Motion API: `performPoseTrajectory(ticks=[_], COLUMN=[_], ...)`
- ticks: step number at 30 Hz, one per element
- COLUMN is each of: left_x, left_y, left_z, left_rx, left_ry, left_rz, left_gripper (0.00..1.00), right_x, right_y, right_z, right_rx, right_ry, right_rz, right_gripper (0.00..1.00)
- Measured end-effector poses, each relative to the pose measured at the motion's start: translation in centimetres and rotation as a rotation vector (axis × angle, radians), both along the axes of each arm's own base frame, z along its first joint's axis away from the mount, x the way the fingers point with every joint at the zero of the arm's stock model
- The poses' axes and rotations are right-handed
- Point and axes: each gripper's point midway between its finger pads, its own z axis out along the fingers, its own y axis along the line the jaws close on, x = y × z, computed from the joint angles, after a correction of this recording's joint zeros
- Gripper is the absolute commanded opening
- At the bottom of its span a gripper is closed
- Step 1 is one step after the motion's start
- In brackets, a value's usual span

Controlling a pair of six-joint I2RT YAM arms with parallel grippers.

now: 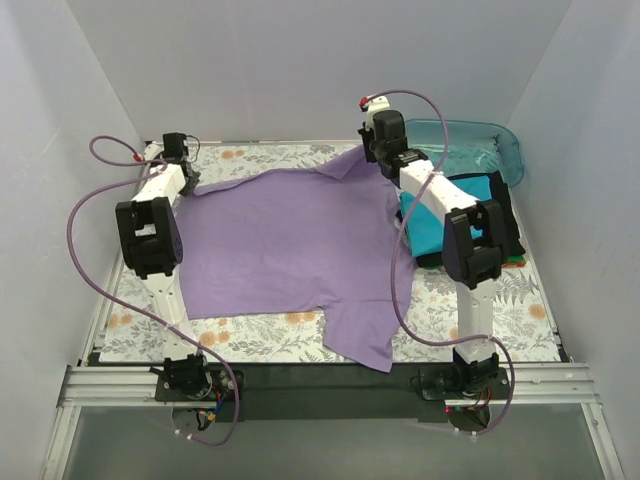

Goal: Fold and stack the t-shirts
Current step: Flatten the tshirt out, then fold the tshirt

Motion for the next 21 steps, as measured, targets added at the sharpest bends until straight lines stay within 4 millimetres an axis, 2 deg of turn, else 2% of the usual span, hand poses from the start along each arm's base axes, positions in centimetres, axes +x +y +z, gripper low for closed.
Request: performPoseTrajectory(ticks=[4,8,11,16,18,21], left_x=[-4.8,-7.5,-9.4,-10.8,-11.1,-11.9], left_y=[-0.6,-1.0,-1.1,-0.9,-0.6,-0.2], left_z=[-1.0,0.7,2.6,4.7,4.9,4.5], left_rx=[-0.018,-0.022,-0.018,-0.01,-0.013,-0.019], left_ry=[0.08,0.074,0.049,0.026,0.028,0.063], left_rz=[0.009,0.017,0.024,0.04,0.047,0.059], left_gripper=[0.0,0.0,0.0,0.0,0.0,0.0], right_x=[-4.4,-8.6,-11.9,-16.8,-18.6,-20.0], right_y=[-1.1,-2.0,-3.1,-4.5,-5.0,-5.5], right_z=[2.0,3.3,2.4,-0.4,-1.1,-1.2], right_rx=[0.03,0.074,0.087,0.082,0.08,0.083], right_ry=[0.078,0.138,0.207,0.326,0.363,0.382], right_rz=[0.005,0.007,-0.003,-0.008,-0.004,-0.004], right_gripper=[0.01,0.01,0.01,0.01,0.01,0.01])
